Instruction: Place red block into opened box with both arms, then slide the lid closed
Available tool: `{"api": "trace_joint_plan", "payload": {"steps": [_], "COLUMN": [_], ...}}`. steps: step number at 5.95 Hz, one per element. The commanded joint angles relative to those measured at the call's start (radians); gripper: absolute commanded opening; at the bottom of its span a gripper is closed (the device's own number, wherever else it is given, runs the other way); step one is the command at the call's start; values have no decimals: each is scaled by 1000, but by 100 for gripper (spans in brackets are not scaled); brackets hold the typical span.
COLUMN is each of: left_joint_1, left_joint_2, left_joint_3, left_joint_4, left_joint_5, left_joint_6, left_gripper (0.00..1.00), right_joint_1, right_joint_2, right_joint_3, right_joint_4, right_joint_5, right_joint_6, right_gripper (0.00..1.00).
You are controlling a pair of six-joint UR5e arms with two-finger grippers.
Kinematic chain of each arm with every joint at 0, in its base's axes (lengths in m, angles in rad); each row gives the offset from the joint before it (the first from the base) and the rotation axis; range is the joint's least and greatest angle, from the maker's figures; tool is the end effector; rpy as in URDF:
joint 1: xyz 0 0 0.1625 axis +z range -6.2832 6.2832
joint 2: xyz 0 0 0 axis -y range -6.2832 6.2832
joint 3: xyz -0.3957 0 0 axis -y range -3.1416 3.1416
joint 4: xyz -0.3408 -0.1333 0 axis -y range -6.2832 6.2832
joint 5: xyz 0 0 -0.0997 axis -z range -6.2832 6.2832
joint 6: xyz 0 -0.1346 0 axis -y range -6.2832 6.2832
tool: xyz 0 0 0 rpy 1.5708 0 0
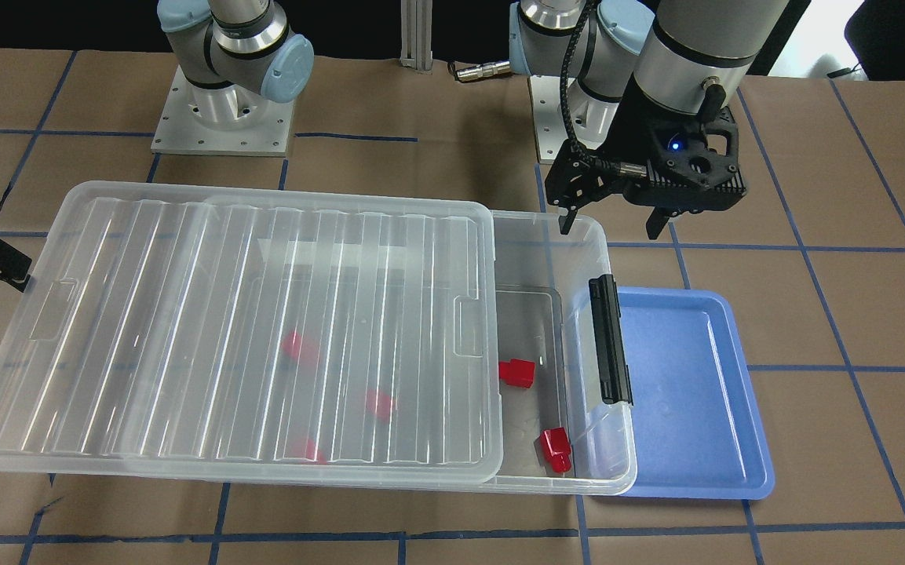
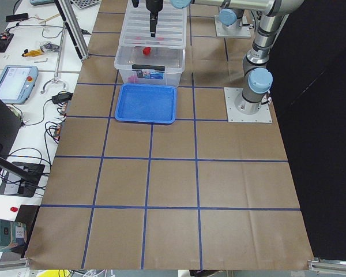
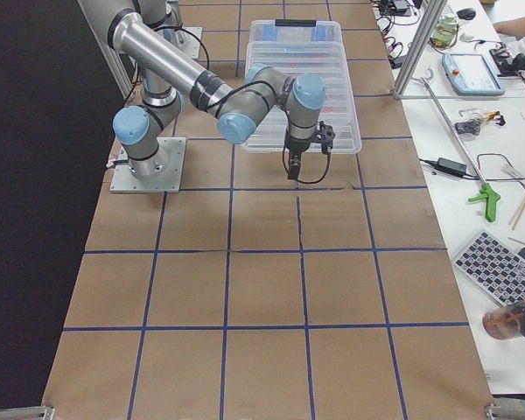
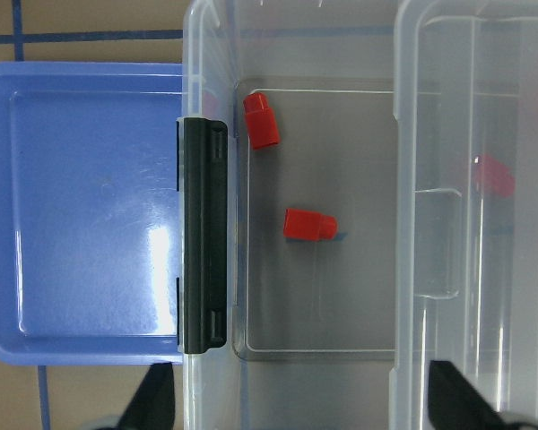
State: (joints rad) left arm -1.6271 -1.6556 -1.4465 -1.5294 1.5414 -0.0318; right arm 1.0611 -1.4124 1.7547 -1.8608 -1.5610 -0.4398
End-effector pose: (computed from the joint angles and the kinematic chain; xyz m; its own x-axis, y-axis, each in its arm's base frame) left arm -0.1643 -0.4758 0.4442 -0.9991 0.0270 0.0319 0.0243 0.9965 -0.0798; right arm -0.1147 -0.4812 0.2992 -0.9970 0.0707 -0.0311 0.0694 0.9967 0.0431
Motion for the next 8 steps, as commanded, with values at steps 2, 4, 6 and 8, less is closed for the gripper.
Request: {"api": "trace_joint_plan", "payload": {"steps": [2,4,6,8], "left_joint_1": [0,0,1,1], "left_joint_2": [0,0,0,0], "left_joint_3": [0,0,0,0], "left_joint_4": [0,0,0,0], "left_joint_5": [-1,-1,-1,-1], "left_joint_6": [1,1,1,1], "left_gripper": [98,98,98,98], "right_joint_1": [68,95,106,115], "right_joint_2": [0,-2,-8,-8], "right_joint_3": [2,2,14,31], "right_joint_4": [0,20,43,45], "right_joint_5": [24,30,76,110], "right_joint_6": [10,13,15,15], "right_gripper": [100,100,100,100]}}
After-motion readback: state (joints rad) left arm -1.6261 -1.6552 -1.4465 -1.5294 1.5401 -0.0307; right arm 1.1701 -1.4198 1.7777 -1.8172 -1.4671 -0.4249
